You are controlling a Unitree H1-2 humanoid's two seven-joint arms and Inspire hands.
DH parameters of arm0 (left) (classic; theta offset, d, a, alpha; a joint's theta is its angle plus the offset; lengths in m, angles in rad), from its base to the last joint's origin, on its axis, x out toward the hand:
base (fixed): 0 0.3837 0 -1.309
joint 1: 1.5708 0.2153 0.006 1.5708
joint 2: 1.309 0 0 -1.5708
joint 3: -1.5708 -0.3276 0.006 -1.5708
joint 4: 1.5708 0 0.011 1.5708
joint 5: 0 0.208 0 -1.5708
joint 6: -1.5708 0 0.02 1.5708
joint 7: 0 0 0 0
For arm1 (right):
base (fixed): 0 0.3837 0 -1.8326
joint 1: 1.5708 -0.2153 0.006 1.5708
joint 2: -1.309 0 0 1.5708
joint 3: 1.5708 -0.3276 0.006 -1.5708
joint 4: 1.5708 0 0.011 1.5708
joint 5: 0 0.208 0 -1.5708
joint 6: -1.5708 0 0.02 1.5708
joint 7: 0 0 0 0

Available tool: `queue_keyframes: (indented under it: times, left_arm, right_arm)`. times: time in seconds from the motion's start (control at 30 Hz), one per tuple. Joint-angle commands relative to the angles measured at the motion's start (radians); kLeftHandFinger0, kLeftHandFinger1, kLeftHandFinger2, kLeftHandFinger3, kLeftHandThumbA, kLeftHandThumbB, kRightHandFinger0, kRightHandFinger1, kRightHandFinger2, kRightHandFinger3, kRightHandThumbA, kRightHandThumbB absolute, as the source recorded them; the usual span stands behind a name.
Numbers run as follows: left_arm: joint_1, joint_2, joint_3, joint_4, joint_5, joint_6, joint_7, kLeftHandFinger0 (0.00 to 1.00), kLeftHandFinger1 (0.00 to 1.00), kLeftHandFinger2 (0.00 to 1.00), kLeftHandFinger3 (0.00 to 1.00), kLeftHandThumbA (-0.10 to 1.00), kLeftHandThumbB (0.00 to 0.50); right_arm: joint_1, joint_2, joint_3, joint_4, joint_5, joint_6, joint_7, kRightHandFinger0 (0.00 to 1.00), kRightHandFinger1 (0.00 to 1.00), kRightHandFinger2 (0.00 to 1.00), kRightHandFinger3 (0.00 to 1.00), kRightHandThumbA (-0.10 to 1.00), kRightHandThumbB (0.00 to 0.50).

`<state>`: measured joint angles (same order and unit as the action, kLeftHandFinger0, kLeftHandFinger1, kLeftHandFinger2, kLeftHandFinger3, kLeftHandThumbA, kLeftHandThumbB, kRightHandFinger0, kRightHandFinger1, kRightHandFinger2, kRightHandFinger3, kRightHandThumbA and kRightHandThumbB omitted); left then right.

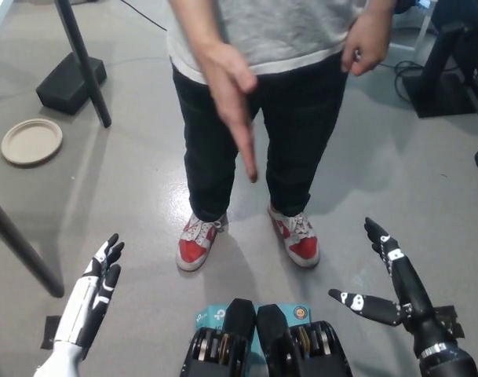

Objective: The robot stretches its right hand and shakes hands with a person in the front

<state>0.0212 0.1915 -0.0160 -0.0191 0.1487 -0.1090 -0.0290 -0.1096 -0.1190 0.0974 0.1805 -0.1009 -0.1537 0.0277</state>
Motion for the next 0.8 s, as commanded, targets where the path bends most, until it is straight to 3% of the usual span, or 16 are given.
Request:
queue_keyframes:
  times: [0.0, 0.1, 0.23, 0.37, 0.6, 0.77]
  left_arm:
    - [-0.008, -0.010, -0.022, -0.002, 0.003, -0.049, -0.009, 1.00, 1.00, 1.00, 1.00, 1.00, 0.129]
    - [-0.015, -0.021, -0.033, 0.014, -0.014, -0.063, -0.014, 1.00, 1.00, 1.00, 1.00, 1.00, 0.126]
    - [-0.015, -0.030, -0.043, 0.021, -0.013, -0.066, -0.013, 1.00, 1.00, 1.00, 1.00, 1.00, 0.150]
    - [-0.012, -0.031, -0.050, 0.009, -0.006, -0.067, -0.010, 1.00, 1.00, 1.00, 1.00, 1.00, 0.134]
    - [-0.011, -0.031, -0.054, 0.009, -0.009, -0.061, -0.009, 1.00, 1.00, 1.00, 1.00, 1.00, 0.154]
    - [-0.009, -0.028, -0.054, 0.005, -0.004, -0.060, -0.006, 1.00, 1.00, 1.00, 1.00, 1.00, 0.159]
  right_arm:
    - [0.027, 0.022, -0.010, -0.115, 0.010, -0.013, -0.007, 1.00, 1.00, 1.00, 1.00, 1.00, 0.246]
    - [0.046, 0.040, -0.018, -0.215, 0.003, 0.040, -0.014, 1.00, 1.00, 1.00, 1.00, 1.00, 0.278]
    - [0.036, 0.047, -0.019, -0.334, -0.014, 0.109, -0.006, 1.00, 1.00, 1.00, 1.00, 1.00, 0.286]
    - [-0.010, 0.076, -0.021, -0.420, -0.033, 0.198, -0.018, 1.00, 1.00, 1.00, 1.00, 1.00, 0.309]
    - [-0.175, 0.074, 0.002, -0.488, -0.089, 0.333, 0.013, 1.00, 1.00, 1.00, 1.00, 1.00, 0.291]
    - [-0.331, 0.088, 0.017, -0.478, -0.105, 0.474, 0.028, 1.00, 1.00, 1.00, 1.00, 1.00, 0.333]
